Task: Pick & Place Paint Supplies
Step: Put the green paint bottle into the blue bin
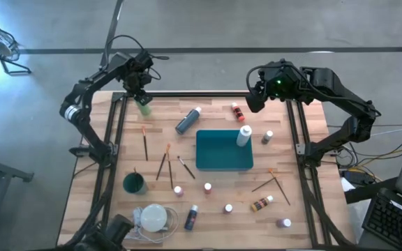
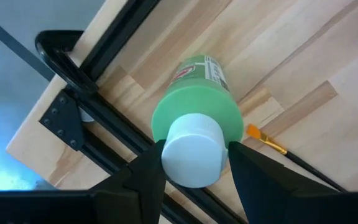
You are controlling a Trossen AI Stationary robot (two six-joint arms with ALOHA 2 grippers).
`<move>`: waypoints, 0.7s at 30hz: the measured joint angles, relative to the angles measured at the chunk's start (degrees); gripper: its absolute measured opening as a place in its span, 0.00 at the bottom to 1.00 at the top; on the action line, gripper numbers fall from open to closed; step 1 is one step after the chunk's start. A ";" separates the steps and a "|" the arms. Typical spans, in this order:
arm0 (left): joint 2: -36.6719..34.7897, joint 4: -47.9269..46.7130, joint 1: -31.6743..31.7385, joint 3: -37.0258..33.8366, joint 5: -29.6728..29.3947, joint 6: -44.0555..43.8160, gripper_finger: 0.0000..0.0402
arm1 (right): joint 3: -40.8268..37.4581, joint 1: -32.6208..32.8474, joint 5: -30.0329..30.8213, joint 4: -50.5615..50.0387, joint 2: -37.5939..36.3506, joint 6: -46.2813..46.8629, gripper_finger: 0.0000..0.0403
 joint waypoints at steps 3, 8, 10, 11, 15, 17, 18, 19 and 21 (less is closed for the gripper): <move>-0.04 0.19 0.00 -0.28 0.10 0.42 0.44 | 0.00 0.00 0.00 0.00 0.00 0.00 0.42; -0.99 0.27 0.13 1.39 -0.11 1.90 0.44 | 0.00 0.00 0.00 0.00 0.00 0.00 0.42; -2.55 1.19 0.13 2.52 -0.12 1.84 0.44 | 0.00 -0.02 0.00 0.00 0.00 0.00 0.42; -3.20 1.17 0.14 2.99 -0.11 1.85 0.44 | 0.00 -0.02 0.02 0.00 0.00 0.00 0.42; -4.85 -0.46 0.15 3.28 -0.31 1.84 0.44 | 0.00 -0.02 0.04 0.02 0.00 0.05 0.42; -7.26 -1.94 0.31 2.86 -0.28 0.87 0.44 | 0.00 0.00 -0.02 0.00 0.00 0.14 0.42; -8.94 -2.58 0.42 2.38 -0.26 0.29 0.44 | 0.00 0.00 -0.15 0.00 0.00 0.20 0.42; -10.75 -2.82 0.54 1.73 -0.27 -0.67 0.44 | 0.00 0.00 -0.60 0.00 0.00 0.20 0.42; -15.44 -2.16 0.68 -0.48 -0.29 -2.46 0.44 | 0.00 0.00 -1.19 0.00 0.00 0.22 0.42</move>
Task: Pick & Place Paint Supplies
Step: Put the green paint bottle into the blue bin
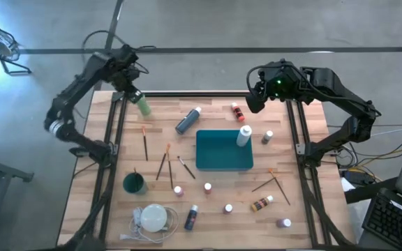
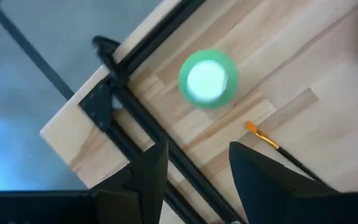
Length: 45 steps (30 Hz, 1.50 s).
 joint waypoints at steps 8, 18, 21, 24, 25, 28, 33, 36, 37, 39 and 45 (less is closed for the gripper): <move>-23.29 16.39 -0.07 -18.19 6.13 -6.03 0.44 | -0.02 -0.71 -0.01 1.39 0.35 -0.22 0.42; -29.34 27.47 -0.49 -38.18 8.41 -16.05 0.44 | -0.04 -1.46 -0.29 6.69 0.66 -3.54 0.42; -27.41 35.15 -1.82 -42.29 15.46 -21.76 0.44 | -0.04 -1.55 -0.25 7.70 0.66 -3.67 0.42; -26.35 38.62 -4.34 -46.20 14.73 -24.71 0.44 | -0.04 -1.53 -0.40 7.61 0.66 -3.34 0.42; -26.16 39.70 -5.40 -47.27 12.38 -25.21 0.44 | -0.04 -1.51 -0.79 7.58 0.66 -3.26 0.42; -26.50 39.48 -8.40 -50.01 5.33 -26.97 0.44 | -0.04 -1.55 -2.27 7.58 0.66 -3.28 0.42; -28.36 46.58 -11.98 -53.11 1.52 -28.59 0.44 | -0.04 -2.37 -2.38 7.67 0.66 -3.50 0.42; -28.26 51.02 -12.55 -54.21 1.94 -29.27 0.47 | -0.04 -3.22 -2.71 7.69 0.66 -3.56 0.42; -27.96 51.81 -12.52 -54.54 1.84 -29.66 0.49 | -0.04 -3.49 -2.97 7.67 0.66 -3.61 0.42; -27.16 54.21 -12.48 -55.27 1.50 -30.32 0.54 | -0.04 -3.80 -3.11 7.69 0.66 -3.67 0.42; -24.80 56.52 -12.55 -55.87 0.86 -32.24 0.68 | -0.04 -4.16 -3.25 7.72 0.66 -3.69 0.42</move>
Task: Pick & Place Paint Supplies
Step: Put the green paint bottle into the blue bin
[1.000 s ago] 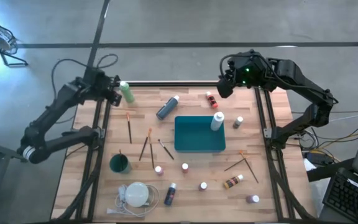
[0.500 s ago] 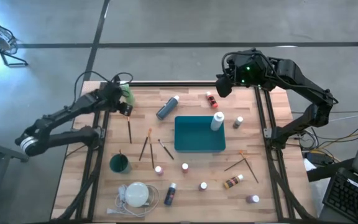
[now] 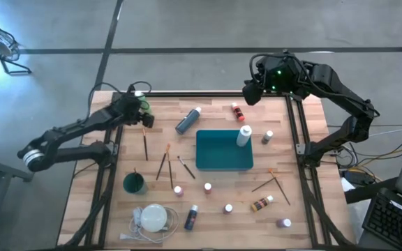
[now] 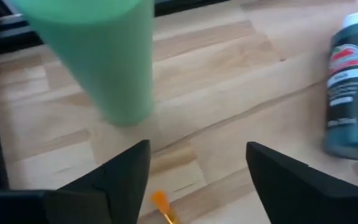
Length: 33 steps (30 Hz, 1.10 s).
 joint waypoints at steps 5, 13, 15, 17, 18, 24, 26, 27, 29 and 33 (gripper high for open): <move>2.33 2.04 0.04 0.00 -7.03 -0.76 0.69 | 0.00 0.00 0.00 0.09 0.00 0.23 0.42; 6.52 7.24 0.02 0.00 -12.96 -0.02 0.69 | 0.00 0.01 -0.62 0.08 0.00 0.68 0.42; 7.69 7.91 0.04 0.00 -15.51 0.60 0.68 | 0.00 0.01 -1.41 0.07 0.00 0.68 0.42; 9.09 9.57 0.06 0.00 -15.77 1.01 0.68 | 0.00 0.03 -1.55 0.09 0.00 0.67 0.42; 9.91 10.74 0.02 0.00 -15.83 1.06 0.68 | 0.00 0.02 -1.55 0.08 0.00 0.68 0.42; 15.63 16.81 0.02 0.00 -16.10 2.12 0.68 | 0.00 0.03 -1.55 0.07 0.00 0.68 0.42; 17.64 18.48 0.02 0.00 -16.62 2.01 0.68 | 0.00 0.05 -1.67 0.07 0.00 0.66 0.42; 18.55 19.38 0.03 0.00 -16.59 2.00 0.68 | 0.00 0.05 -1.68 0.07 0.00 0.67 0.42; 20.11 20.56 0.04 0.00 -16.62 2.02 0.68 | 0.00 0.05 -1.68 0.07 0.00 0.65 0.42; 22.13 24.23 0.02 0.00 -16.58 4.16 0.67 | 0.02 0.05 -1.66 0.04 0.00 0.34 0.42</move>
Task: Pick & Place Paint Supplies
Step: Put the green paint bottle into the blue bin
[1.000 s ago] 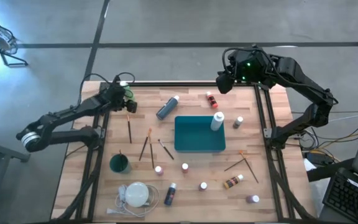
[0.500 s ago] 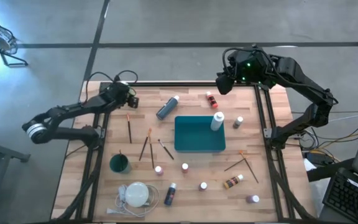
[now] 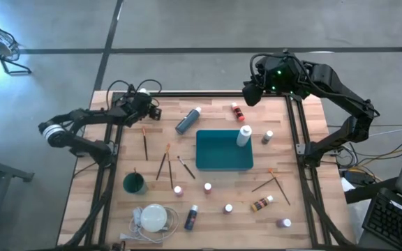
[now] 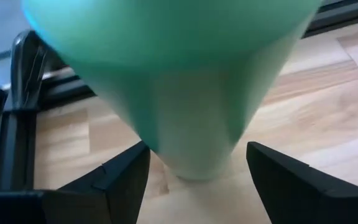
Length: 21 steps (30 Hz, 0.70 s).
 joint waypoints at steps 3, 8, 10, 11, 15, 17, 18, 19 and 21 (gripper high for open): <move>0.77 3.12 0.00 0.00 0.08 2.70 0.61 | -0.01 0.00 0.00 0.00 0.00 -0.54 0.43; 1.11 6.22 0.02 0.00 1.11 6.87 0.44 | 0.00 0.00 0.00 0.00 0.00 -1.19 0.45; 0.92 6.52 0.04 0.00 2.09 7.90 0.37 | -0.01 -0.01 0.00 0.00 0.00 -1.26 0.45; 0.82 6.56 0.04 0.00 3.04 8.32 0.34 | 0.00 0.00 0.01 0.00 0.00 -1.38 0.45; 0.74 6.95 0.04 0.00 7.31 10.21 0.29 | 0.00 0.00 0.04 -0.02 0.00 -1.46 0.44; 0.74 6.98 0.00 0.00 8.68 10.75 0.29 | 0.00 0.00 0.03 -0.02 0.00 -1.65 0.43; 0.74 6.96 0.00 0.00 9.13 11.23 0.29 | 0.00 0.00 0.02 -0.03 0.00 -1.66 0.42; 0.74 6.96 0.00 0.00 9.82 11.87 0.28 | 0.00 0.00 0.03 -0.04 0.00 -1.65 0.41; 0.74 7.00 0.02 0.00 11.65 12.91 0.26 | 0.00 0.00 0.03 -0.04 0.00 -1.65 0.39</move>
